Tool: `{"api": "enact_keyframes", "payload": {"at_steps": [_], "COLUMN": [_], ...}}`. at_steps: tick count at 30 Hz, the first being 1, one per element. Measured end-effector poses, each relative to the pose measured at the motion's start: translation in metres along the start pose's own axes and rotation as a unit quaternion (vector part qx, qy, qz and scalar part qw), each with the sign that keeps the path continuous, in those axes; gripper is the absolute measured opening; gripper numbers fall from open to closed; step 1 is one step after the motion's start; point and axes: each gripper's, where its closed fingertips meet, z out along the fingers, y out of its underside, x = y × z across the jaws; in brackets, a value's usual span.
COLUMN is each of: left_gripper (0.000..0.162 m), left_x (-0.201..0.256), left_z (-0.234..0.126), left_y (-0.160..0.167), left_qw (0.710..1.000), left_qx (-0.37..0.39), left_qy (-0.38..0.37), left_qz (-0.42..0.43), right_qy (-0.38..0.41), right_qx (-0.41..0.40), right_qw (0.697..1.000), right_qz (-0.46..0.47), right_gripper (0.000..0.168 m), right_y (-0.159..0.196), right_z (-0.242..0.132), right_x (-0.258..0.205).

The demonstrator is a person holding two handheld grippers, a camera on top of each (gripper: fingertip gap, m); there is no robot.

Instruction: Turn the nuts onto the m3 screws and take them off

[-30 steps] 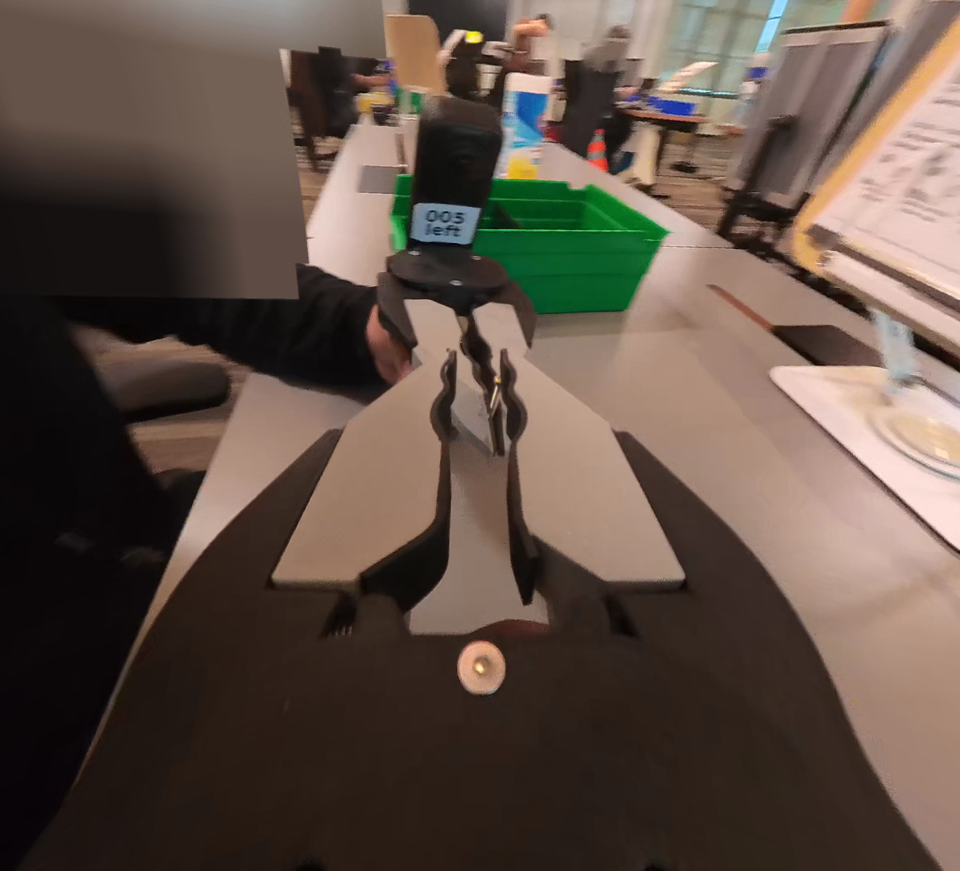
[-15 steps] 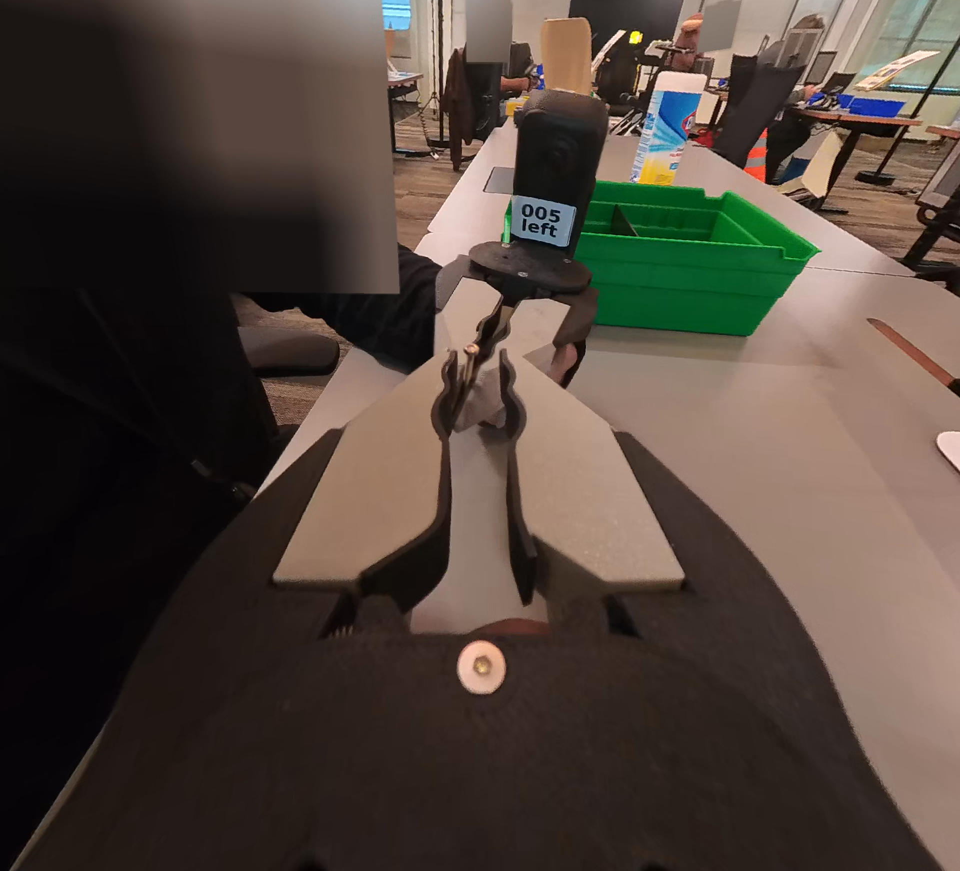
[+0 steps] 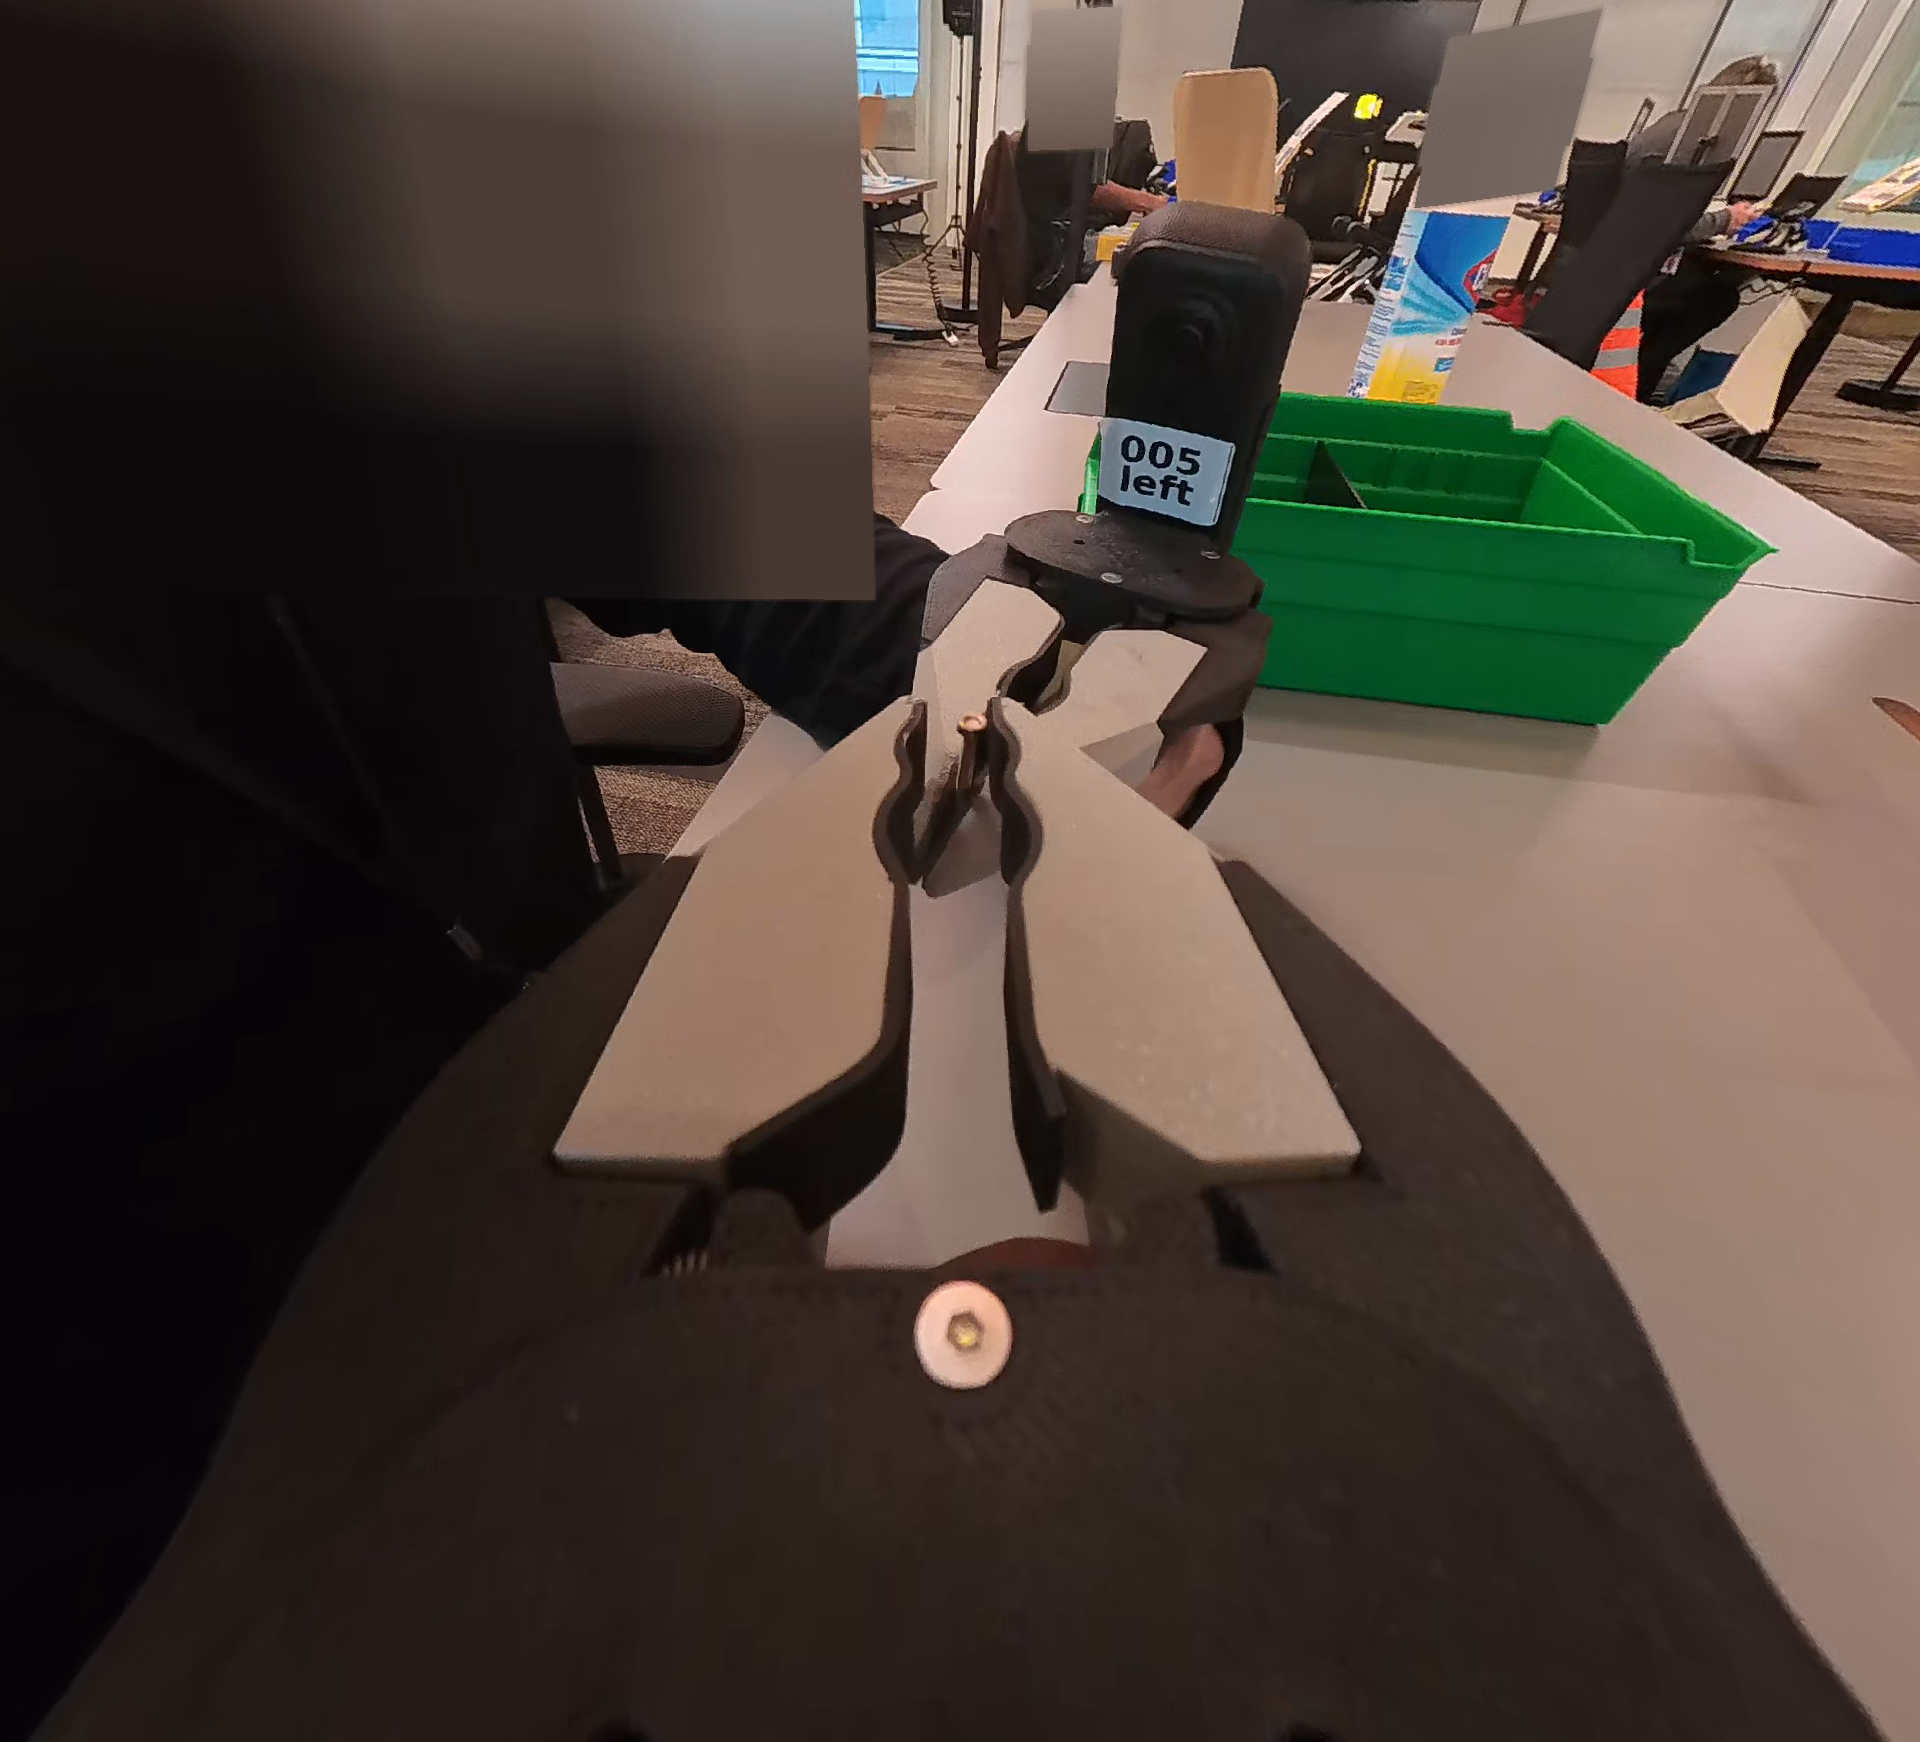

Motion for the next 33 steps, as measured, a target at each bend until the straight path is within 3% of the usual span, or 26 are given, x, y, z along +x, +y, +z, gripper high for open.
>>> {"api": "enact_keyframes", "payload": {"at_steps": [17, 28, 33], "left_gripper": [0.0, 0.0, 0.0], "left_x": [0.0, -0.005, -0.008], "left_z": [0.0, -0.004, -0.004], "left_y": [-0.001, -0.004, -0.003], "left_qw": [1.0, 1.0, 1.0], "left_qx": [0.001, 0.007, 0.005], "left_qy": [-0.004, -0.016, -0.023], "left_qz": [0.005, 0.004, 0.005], "right_qy": [0.009, 0.035, 0.049], "right_qx": [0.001, 0.007, 0.032], "right_qw": [1.0, 0.999, 0.998], "right_qz": [-0.002, -0.003, 0.017], "right_gripper": [0.002, 0.007, 0.022], "right_y": [0.0, 0.0, -0.008], "right_z": [0.001, -0.014, -0.014], "right_x": [0.003, 0.001, 0.012]}}
